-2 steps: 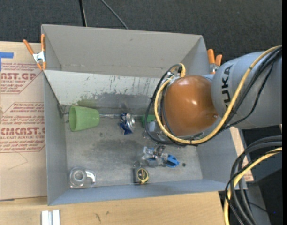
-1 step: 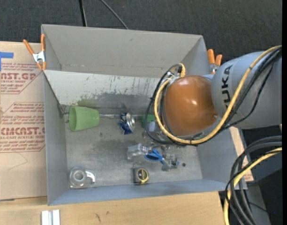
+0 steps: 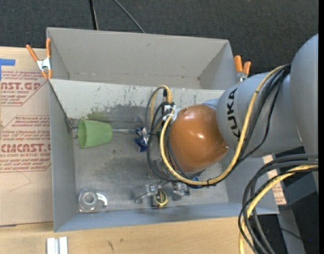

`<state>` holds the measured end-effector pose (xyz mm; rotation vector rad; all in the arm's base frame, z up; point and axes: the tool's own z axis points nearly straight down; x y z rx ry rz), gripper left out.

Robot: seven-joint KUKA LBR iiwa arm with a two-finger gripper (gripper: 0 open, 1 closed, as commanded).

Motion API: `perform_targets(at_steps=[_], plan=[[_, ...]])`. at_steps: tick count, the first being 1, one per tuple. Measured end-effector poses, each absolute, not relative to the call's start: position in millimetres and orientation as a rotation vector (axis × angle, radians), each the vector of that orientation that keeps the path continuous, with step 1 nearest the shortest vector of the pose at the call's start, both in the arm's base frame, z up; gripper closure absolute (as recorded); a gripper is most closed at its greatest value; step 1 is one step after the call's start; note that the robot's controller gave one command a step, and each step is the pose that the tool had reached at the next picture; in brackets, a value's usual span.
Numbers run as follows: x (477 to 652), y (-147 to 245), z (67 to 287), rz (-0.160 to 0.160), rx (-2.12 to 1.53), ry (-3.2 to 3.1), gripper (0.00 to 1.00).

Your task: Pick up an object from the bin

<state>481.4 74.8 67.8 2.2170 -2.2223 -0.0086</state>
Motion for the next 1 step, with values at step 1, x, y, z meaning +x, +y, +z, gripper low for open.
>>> perform_targets(at_steps=[1], plan=[[482.9,73.8,69.6,-0.003,2.216,-2.226,1.00]])
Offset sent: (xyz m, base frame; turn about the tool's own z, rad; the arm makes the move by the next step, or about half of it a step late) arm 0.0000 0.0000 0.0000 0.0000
